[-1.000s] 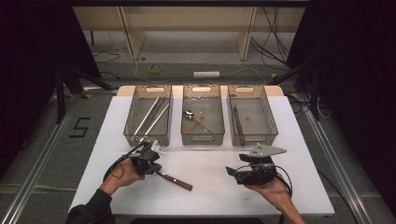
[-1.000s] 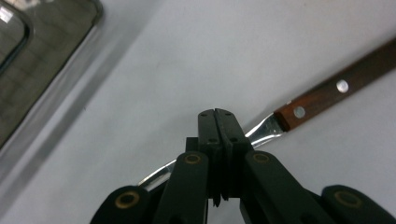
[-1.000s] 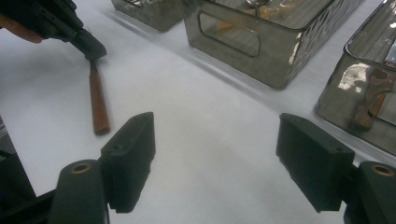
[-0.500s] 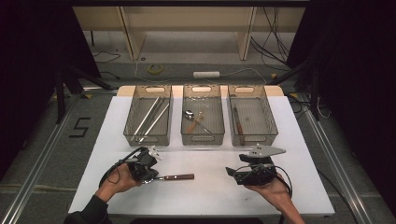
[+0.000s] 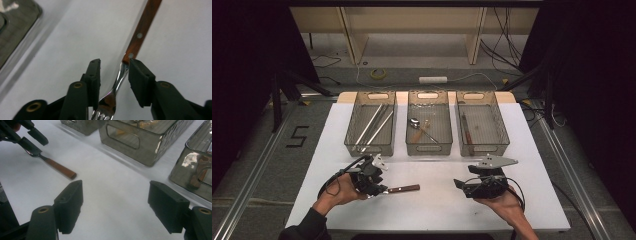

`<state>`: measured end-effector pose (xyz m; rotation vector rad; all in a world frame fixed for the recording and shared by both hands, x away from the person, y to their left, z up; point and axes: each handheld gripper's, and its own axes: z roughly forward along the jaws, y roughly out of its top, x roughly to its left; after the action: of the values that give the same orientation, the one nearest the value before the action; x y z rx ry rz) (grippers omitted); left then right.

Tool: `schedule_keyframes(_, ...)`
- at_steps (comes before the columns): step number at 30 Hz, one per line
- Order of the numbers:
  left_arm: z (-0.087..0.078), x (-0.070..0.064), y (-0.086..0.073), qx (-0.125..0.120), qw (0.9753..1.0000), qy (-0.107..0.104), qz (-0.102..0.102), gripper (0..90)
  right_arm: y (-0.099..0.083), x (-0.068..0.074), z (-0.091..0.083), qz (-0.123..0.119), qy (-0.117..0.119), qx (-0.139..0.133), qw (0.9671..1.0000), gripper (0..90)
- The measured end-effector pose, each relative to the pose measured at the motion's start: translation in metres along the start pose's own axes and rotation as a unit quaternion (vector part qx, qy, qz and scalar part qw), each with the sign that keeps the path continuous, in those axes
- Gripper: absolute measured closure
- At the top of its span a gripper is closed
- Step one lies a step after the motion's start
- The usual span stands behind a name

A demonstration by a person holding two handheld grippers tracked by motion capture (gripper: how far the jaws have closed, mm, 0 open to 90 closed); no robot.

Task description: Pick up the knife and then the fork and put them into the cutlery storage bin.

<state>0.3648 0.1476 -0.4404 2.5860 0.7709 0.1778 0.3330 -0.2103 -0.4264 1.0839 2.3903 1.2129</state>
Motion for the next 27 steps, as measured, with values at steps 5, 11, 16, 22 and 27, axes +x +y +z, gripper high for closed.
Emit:
schedule_keyframes(5,0.004,-0.007,0.010,0.015,0.9996,-0.006,0.023,40.3,0.000,0.000,0.000,0.000,0.001,0.000,1.0000,29.3)
schedule_keyframes(11,0.017,-0.008,0.016,0.034,0.9986,-0.009,0.040,34.2,0.000,0.000,0.001,0.000,0.002,0.000,1.0000,29.3)
schedule_keyframes(16,0.026,-0.008,0.019,0.042,0.9980,-0.010,0.046,37.0,0.000,0.000,0.001,0.002,0.003,0.000,1.0000,29.3)
schedule_keyframes(22,0.032,-0.010,0.020,0.054,0.9961,-0.009,0.069,46.7,0.000,0.000,0.001,0.000,0.005,-0.003,1.0000,28.6)
schedule_keyframes(27,0.035,-0.013,0.022,0.062,0.9946,-0.015,0.082,54.1,0.001,0.000,0.000,0.002,0.006,-0.008,0.9999,26.3)
